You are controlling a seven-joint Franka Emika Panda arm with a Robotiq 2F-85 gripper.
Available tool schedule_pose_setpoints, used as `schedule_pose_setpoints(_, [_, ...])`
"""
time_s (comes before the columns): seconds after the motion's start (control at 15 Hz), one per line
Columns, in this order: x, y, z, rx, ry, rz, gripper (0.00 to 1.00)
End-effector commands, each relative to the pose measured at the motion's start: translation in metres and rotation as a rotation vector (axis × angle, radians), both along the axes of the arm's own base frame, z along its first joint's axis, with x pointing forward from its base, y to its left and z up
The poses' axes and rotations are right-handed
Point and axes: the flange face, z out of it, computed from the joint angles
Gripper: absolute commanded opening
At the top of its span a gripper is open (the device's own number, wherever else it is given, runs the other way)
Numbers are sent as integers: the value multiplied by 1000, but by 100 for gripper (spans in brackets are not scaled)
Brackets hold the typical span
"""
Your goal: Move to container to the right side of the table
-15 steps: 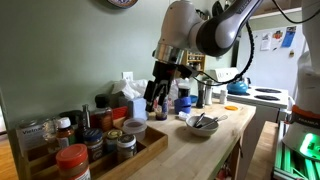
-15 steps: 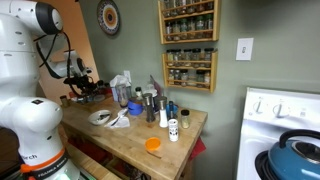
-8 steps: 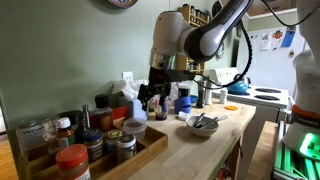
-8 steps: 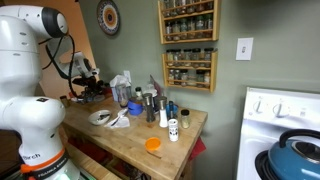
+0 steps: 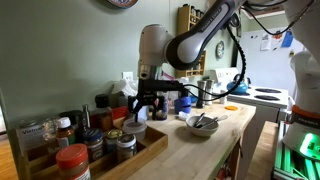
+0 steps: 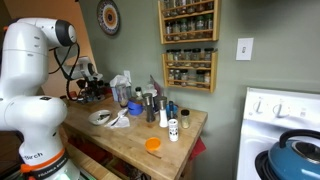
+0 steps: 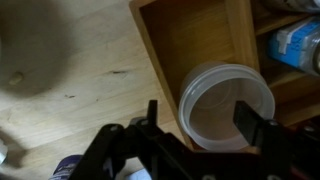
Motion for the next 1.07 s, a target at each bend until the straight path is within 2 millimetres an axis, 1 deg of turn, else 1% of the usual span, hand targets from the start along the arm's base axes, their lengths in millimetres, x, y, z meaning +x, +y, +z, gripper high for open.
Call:
schedule_pose_setpoints(0.0, [7, 10, -8, 16, 19, -82, 46])
schedule_pose_setpoints(0.07, [9, 11, -9, 20, 16, -97, 40])
schedule_pose_setpoints(0.13, [11, 12, -10, 22, 14, -107, 31])
schedule_pose_setpoints(0.27, [14, 12, -11, 19, 9, -131, 17])
schedule_pose_setpoints(0.33, [15, 11, -10, 13, 7, -142, 9])
schedule_pose_setpoints(0.4, [17, 8, -10, 6, 4, -155, 3])
schedule_pose_setpoints(0.47, [18, 5, -9, -1, 2, -165, 0])
schedule_pose_setpoints(0.67, [18, 2, -3, 2, -2, -177, 0])
schedule_pose_setpoints(0.73, [18, -1, 8, 8, -13, -188, 1])
schedule_pose_setpoints(0.8, [18, -2, 14, 14, -21, -195, 1])
schedule_pose_setpoints(0.87, [17, -7, 30, 17, -44, -207, 1])
schedule_pose_setpoints(0.93, [17, -9, 38, 20, -56, -214, 1])
schedule_pose_setpoints(1.0, [15, -15, 53, 10, -76, -224, 1])
